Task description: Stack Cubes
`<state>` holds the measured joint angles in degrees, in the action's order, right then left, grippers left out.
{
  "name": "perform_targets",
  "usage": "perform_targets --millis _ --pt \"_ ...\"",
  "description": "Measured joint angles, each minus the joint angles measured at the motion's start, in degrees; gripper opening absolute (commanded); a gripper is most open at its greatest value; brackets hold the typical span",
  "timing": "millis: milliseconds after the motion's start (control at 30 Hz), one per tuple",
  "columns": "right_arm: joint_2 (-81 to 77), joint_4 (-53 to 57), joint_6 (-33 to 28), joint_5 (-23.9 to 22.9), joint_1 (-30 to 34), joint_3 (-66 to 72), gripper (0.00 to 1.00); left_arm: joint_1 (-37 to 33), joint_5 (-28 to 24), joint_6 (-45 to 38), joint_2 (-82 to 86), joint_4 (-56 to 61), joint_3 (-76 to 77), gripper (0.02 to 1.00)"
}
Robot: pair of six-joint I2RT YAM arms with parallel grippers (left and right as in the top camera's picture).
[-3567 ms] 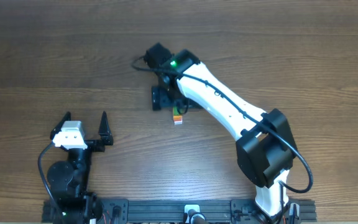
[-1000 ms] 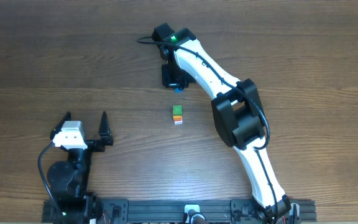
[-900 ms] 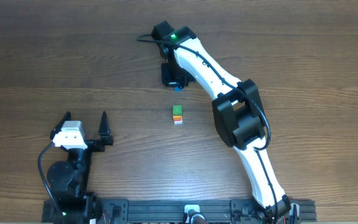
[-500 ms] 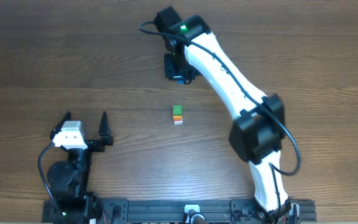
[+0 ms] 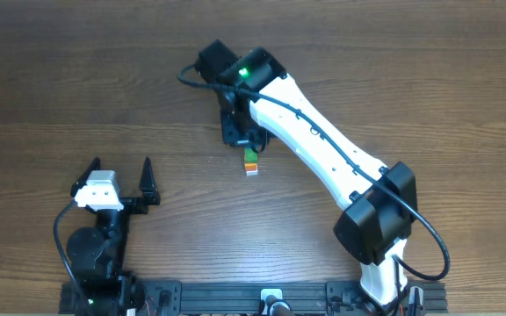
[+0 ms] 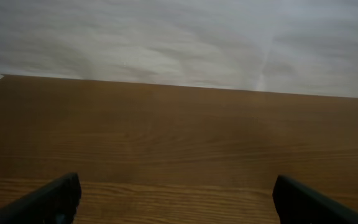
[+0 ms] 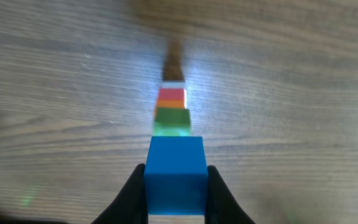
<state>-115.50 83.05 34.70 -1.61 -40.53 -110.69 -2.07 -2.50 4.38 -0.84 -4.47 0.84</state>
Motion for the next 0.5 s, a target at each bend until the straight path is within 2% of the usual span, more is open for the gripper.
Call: perform_targets --millis 167,500 --pt "2.1 -1.8 2.1 0.2 -0.2 5.8 0.012 0.0 0.0 0.0 0.0 0.0 0.0 1.000" --pt "2.8 -4.2 3.6 0.2 -1.2 6.4 0.012 0.0 0.0 0.0 0.0 0.0 0.0 1.000"
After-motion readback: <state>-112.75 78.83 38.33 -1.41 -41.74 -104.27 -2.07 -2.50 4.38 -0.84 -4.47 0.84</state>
